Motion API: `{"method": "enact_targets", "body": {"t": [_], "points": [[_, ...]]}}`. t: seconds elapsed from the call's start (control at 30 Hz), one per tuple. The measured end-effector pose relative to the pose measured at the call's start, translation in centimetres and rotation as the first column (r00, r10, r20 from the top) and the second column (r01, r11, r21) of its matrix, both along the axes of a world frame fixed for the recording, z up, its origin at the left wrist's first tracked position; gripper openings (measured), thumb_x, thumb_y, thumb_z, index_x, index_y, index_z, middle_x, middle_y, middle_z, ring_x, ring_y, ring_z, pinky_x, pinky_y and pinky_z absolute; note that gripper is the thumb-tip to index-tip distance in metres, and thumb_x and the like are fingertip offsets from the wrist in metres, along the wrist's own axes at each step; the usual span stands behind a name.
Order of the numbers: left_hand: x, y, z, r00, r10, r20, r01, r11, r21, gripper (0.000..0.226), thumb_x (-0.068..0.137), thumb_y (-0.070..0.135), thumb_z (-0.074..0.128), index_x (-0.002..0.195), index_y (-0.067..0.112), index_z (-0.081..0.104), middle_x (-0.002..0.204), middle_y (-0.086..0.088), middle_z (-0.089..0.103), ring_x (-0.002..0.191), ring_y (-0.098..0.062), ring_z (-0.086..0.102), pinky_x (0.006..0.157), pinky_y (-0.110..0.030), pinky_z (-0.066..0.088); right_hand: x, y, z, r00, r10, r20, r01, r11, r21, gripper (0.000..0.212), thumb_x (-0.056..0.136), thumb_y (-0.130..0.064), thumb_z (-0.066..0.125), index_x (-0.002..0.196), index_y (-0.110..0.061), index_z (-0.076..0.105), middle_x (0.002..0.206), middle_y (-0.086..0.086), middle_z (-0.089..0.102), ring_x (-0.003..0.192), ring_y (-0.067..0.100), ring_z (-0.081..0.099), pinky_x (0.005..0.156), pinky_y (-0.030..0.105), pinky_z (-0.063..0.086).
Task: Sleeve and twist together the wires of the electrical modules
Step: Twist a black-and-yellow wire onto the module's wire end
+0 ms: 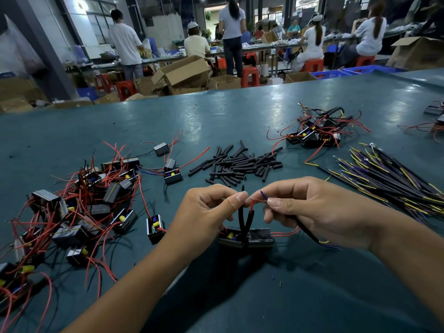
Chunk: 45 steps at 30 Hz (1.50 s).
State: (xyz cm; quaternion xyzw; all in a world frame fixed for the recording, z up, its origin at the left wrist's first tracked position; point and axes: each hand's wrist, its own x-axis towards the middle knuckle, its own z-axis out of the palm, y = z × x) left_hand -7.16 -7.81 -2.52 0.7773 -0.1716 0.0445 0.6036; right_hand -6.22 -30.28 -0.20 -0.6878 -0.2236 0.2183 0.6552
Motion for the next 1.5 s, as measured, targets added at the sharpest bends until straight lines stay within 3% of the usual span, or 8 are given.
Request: {"method": "enact_targets", "body": {"t": [0.13, 0.3, 0.5, 0.67, 0.83, 1.0, 1.2, 1.5], "points": [[0.0, -0.2, 0.0, 1.000, 0.022, -0.014, -0.022, 1.000, -0.012, 0.029, 0.085, 0.047, 0.069, 0.083, 0.019, 0.079, 0.068, -0.014, 0.061, 0.061, -0.014, 0.051, 0.057, -0.034, 0.041, 0.0, 0.1, 0.1, 1.000, -0.005, -0.012, 0.005, 1.000, 0.012, 0.028, 0.087, -0.021, 0.060, 0.109, -0.008, 0.072, 0.091, 0.009, 0.073, 0.072, 0.009, 0.052, 0.059, 0.015, 0.041], [0.0, -0.1, 0.0, 1.000, 0.014, 0.026, -0.014, 1.000, 0.004, 0.031, 0.085, 0.048, 0.068, 0.084, 0.019, 0.079, 0.069, -0.004, 0.062, 0.062, -0.009, 0.054, 0.059, -0.030, 0.045, 0.0, -0.1, 0.1, 1.000, 0.027, -0.014, -0.027, 1.000, -0.014, 0.027, 0.086, -0.019, 0.063, 0.110, -0.008, 0.069, 0.103, 0.012, 0.075, 0.078, 0.009, 0.059, 0.061, 0.015, 0.044], [0.1, -0.2, -0.2, 0.999, 0.003, 0.047, -0.005, 1.000, 0.031, 0.030, 0.087, 0.048, 0.067, 0.084, 0.021, 0.079, 0.077, 0.005, 0.066, 0.067, -0.009, 0.057, 0.062, -0.023, 0.045, 0.1, 0.0, -0.1, 0.996, -0.051, 0.071, 0.056, 0.996, -0.069, 0.024, 0.083, -0.022, 0.067, 0.101, -0.009, 0.076, 0.085, -0.001, 0.071, 0.068, 0.006, 0.051, 0.063, 0.014, 0.044], [0.2, -0.1, -0.3, 0.998, -0.004, 0.060, 0.001, 0.999, 0.040, 0.024, 0.090, 0.044, 0.068, 0.083, 0.022, 0.078, 0.081, 0.002, 0.066, 0.069, -0.011, 0.057, 0.063, -0.025, 0.045, 0.0, 0.1, -0.1, 0.988, -0.091, 0.127, 0.100, 0.993, -0.063, 0.024, 0.081, -0.022, 0.068, 0.100, -0.009, 0.075, 0.108, 0.001, 0.074, 0.096, 0.011, 0.065, 0.075, 0.019, 0.050], [0.1, 0.0, -0.3, 0.998, -0.024, 0.064, 0.020, 0.998, 0.057, 0.027, 0.087, 0.054, 0.066, 0.087, 0.030, 0.078, 0.085, 0.005, 0.068, 0.072, -0.011, 0.060, 0.061, -0.026, 0.048, -0.2, 0.3, 0.3, 0.981, -0.102, 0.168, 0.120, 0.988, -0.100, 0.019, 0.085, -0.028, 0.065, 0.096, -0.018, 0.077, 0.089, 0.007, 0.072, 0.081, 0.009, 0.064, 0.071, 0.021, 0.051], [0.0, -0.3, -0.4, 0.993, -0.008, 0.120, 0.003, 0.999, 0.040, 0.014, 0.090, 0.043, 0.071, 0.097, 0.032, 0.076, 0.088, 0.006, 0.071, 0.074, -0.007, 0.061, 0.059, -0.024, 0.050, -0.3, 0.7, 0.4, 0.989, -0.121, 0.084, 0.128, 0.987, -0.096, 0.023, 0.085, -0.033, 0.064, 0.093, -0.016, 0.077, 0.083, 0.007, 0.069, 0.081, 0.019, 0.068, 0.086, 0.035, 0.058], [-0.4, -1.0, -0.2, 0.991, -0.060, 0.122, 0.063, 0.998, -0.019, 0.014, 0.091, 0.035, 0.065, 0.097, 0.027, 0.076, 0.079, 0.013, 0.070, 0.068, -0.002, 0.058, 0.060, -0.014, 0.045, -1.1, 1.4, 1.1, 0.979, -0.199, 0.051, 0.205, 0.970, -0.132, 0.027, 0.096, -0.017, 0.055, 0.078, -0.012, 0.074, 0.077, 0.006, 0.066, 0.068, 0.019, 0.067, 0.044, 0.026, 0.044], [-0.5, -0.9, 0.1, 0.991, -0.108, 0.078, 0.115, 0.989, -0.093, 0.011, 0.088, 0.026, 0.068, 0.091, 0.018, 0.074, 0.077, 0.006, 0.071, 0.068, -0.006, 0.061, 0.060, -0.015, 0.047, -1.0, 1.9, 1.0, 0.975, -0.220, 0.034, 0.222, 0.969, -0.106, 0.034, 0.094, -0.013, 0.053, 0.068, -0.019, 0.075, 0.079, 0.003, 0.075, 0.078, 0.019, 0.071, 0.080, 0.030, 0.056]]}}
